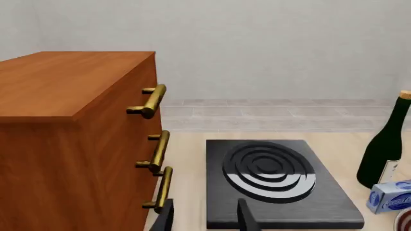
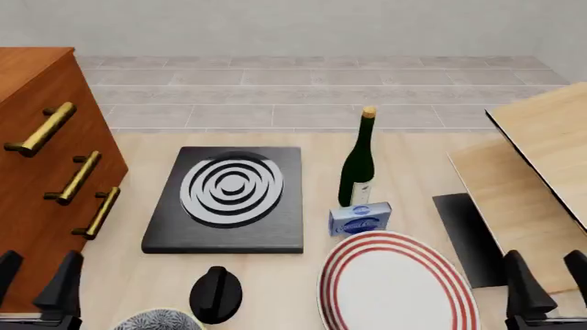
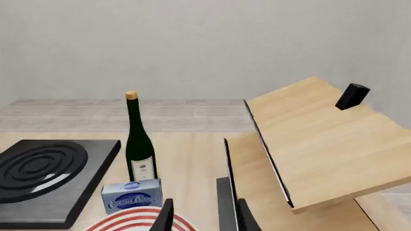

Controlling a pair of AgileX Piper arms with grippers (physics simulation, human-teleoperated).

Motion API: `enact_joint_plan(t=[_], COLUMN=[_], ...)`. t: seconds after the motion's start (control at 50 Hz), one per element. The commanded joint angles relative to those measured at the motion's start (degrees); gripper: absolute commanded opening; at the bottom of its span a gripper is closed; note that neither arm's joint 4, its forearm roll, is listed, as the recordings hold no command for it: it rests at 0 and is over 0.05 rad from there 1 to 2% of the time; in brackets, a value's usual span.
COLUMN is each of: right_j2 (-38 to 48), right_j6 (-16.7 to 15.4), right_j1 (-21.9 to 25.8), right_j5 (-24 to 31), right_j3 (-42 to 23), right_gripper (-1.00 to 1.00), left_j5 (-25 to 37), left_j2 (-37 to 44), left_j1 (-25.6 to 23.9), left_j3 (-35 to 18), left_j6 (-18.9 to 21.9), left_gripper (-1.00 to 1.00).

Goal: Put the bowl on the top of the cabinet.

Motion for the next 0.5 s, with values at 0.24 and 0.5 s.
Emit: enact_joint_plan(t=[0.24,0.5], right_j2=[0.22,0.23], right_j6=[0.00,0.03], right_j1=[0.01,-0.01], right_j5=[-0.02,-0.02], right_j3=[-0.15,-0.15], right_gripper=[1.00,1.00], left_j5=[-0.10,9.01], left_j2=[0.98,2.36], left_j1=[-0.12,0.08], left_j3=[0.01,-6.93], left_j6=[0.22,2.02], left_gripper=[1.00,1.00])
